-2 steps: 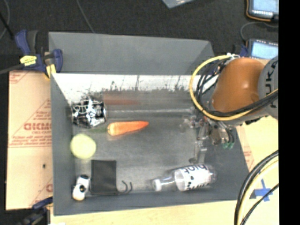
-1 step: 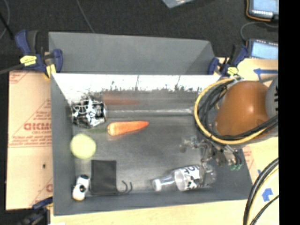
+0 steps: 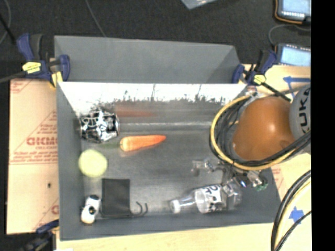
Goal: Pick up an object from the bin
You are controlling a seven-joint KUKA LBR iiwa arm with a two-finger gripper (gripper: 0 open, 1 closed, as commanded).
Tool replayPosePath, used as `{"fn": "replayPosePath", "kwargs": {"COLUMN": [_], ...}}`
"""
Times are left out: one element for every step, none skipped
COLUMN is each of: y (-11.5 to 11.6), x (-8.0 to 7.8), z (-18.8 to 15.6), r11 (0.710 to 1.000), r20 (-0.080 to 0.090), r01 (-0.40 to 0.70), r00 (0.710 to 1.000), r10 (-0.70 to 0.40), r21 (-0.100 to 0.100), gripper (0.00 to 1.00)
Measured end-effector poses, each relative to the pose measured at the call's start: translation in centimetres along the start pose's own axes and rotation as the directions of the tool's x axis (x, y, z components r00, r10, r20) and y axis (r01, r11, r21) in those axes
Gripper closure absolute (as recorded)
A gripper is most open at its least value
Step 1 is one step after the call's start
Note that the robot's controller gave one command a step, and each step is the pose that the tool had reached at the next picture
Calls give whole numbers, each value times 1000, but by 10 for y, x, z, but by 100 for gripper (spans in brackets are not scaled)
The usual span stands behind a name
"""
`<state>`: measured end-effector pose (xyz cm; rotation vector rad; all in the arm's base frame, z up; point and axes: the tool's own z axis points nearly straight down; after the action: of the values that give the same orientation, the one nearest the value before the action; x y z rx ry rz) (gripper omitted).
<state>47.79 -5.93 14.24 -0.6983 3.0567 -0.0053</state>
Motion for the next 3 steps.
{"fn": "replayPosePath", "kwargs": {"y": [-4, 15, 15], "x": [-4, -7, -7], "z": [73, 72, 72], "r11": [1000, 998, 998], "r20": [9, 0, 0], "r01": [22, 65, 65], "r00": [1000, 998, 998], "r10": [-22, -65, -65], "r21": [3, 0, 0], "gripper": [0, 100, 100]}}
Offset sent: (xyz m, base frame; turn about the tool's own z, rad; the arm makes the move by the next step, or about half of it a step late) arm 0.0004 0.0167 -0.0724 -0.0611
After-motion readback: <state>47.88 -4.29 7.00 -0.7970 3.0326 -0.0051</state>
